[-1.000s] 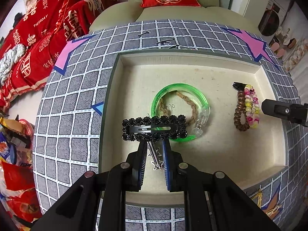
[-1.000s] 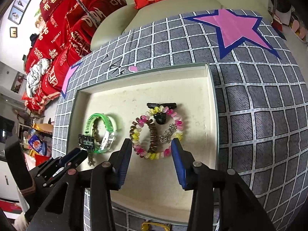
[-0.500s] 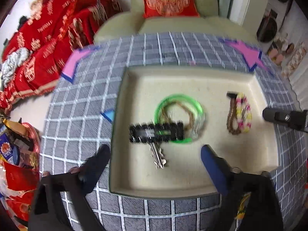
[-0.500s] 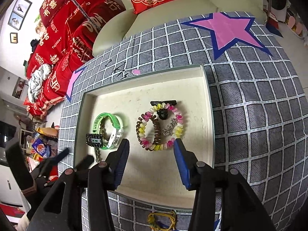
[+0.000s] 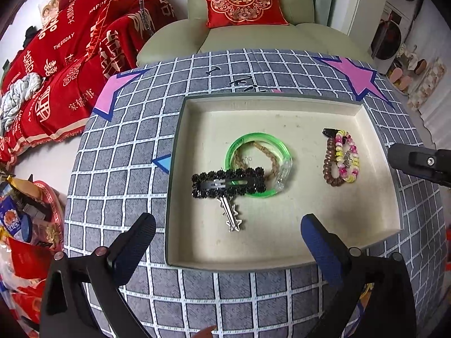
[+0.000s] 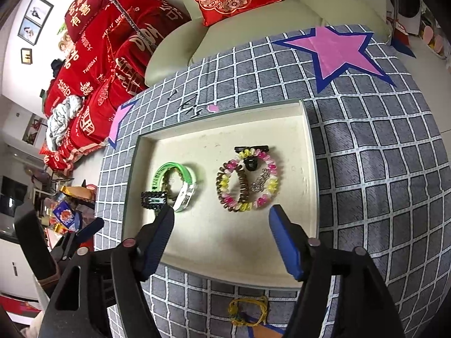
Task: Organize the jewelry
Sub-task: 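Move left gripper to the yellow cord bracelet while right gripper approaches the cream bunny hair clip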
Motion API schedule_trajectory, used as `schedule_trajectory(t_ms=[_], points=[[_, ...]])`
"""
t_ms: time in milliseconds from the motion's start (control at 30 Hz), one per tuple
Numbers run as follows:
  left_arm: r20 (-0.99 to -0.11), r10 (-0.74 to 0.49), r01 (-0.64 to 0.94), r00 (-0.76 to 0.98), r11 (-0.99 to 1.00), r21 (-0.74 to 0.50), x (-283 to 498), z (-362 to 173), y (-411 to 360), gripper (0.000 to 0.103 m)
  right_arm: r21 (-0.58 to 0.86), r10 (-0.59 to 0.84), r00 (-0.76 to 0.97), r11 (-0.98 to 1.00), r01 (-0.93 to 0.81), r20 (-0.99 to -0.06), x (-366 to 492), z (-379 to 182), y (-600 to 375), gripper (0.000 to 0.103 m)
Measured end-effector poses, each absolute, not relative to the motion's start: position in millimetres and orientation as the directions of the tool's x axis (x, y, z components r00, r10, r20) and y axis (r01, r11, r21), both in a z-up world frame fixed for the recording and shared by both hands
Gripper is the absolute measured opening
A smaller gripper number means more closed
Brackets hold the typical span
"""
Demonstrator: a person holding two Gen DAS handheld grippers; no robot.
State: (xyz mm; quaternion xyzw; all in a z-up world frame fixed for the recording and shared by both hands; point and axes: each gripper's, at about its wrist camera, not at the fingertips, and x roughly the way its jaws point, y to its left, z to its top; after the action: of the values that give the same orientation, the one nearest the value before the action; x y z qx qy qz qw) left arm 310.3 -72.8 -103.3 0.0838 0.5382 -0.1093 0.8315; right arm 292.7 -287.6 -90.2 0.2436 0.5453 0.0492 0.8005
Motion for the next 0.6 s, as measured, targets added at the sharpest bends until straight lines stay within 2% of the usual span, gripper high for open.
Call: schedule_trajectory(t_ms=[267, 333, 367, 400, 600], points=[[-0.917, -0.116, 0.297, 0.383, 0.955, 0.004, 289, -96, -67, 0.103, 0.472, 0.370, 0.418, 0.865, 0.172, -0.830, 273, -78, -282, 0.082], [-0.918, -0.113, 0.304, 0.380, 0.953, 0.009, 281, -94, -65, 0.103, 0.471, 0.368, 0.422, 0.866, 0.169, -0.828, 266, -74, -280, 0.088], [-0.919, -0.109, 0.308, 0.380, 0.951, 0.015, 276, -94, -65, 0.103, 0.465, 0.362, 0.426, 0.869, 0.168, -0.829, 262, -72, -280, 0.101], [-0.919, -0.104, 0.312, 0.381, 0.950, 0.022, 272, -93, -64, 0.103, 0.463, 0.358, 0.431, 0.871, 0.167, -0.829, 258, -70, -280, 0.103], [-0.922, -0.103, 0.340, 0.375, 0.940, 0.034, 244, -96, -60, 0.103, 0.449, 0.337, 0.446, 0.877, 0.173, -0.829, 223, -61, -282, 0.103]])
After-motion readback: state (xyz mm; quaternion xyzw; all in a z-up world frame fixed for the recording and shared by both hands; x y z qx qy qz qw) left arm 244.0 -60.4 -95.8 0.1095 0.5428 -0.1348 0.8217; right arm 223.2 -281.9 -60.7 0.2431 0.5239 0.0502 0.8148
